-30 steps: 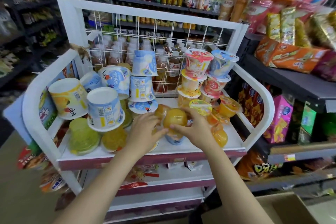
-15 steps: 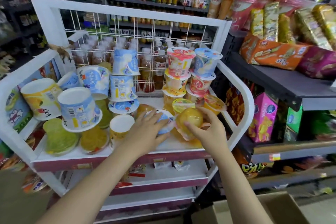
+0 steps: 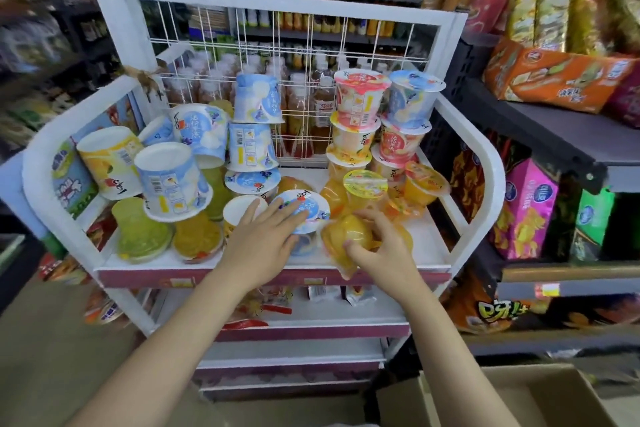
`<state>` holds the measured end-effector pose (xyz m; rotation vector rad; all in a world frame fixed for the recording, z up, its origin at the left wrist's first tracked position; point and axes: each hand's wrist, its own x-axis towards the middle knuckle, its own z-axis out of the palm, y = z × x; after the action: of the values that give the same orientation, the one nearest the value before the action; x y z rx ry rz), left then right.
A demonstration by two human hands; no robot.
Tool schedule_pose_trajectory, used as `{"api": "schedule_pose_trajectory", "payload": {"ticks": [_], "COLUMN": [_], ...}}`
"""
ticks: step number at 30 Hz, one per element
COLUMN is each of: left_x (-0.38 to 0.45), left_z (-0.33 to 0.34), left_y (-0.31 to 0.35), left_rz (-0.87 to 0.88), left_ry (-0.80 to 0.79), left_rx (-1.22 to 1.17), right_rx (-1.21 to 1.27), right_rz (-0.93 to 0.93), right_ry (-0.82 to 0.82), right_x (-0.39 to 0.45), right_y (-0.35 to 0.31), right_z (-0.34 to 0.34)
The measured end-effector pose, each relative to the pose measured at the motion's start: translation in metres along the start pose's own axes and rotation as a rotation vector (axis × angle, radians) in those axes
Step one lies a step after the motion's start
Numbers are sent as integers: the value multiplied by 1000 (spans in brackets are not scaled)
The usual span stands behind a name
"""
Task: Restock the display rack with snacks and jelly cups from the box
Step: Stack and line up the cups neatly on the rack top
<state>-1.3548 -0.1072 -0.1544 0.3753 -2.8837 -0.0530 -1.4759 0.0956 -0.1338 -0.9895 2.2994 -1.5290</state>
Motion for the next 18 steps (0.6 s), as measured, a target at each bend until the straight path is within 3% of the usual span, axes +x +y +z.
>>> {"api": "schedule_pose_trajectory", "payload": {"ticks": [11, 18], "left_x": [-3, -4], "left_z": [8, 11], "left_y": [15, 17], "left_rz": [-151, -172], "left_ry": [74, 118], "left_rx": [-174, -192], "right_rx": [-342, -401], "right_rz": [-51, -87], "right_ry": [14, 80], "right_x": [11, 24], "right_y": [12, 26], "right_z": [6, 6]}}
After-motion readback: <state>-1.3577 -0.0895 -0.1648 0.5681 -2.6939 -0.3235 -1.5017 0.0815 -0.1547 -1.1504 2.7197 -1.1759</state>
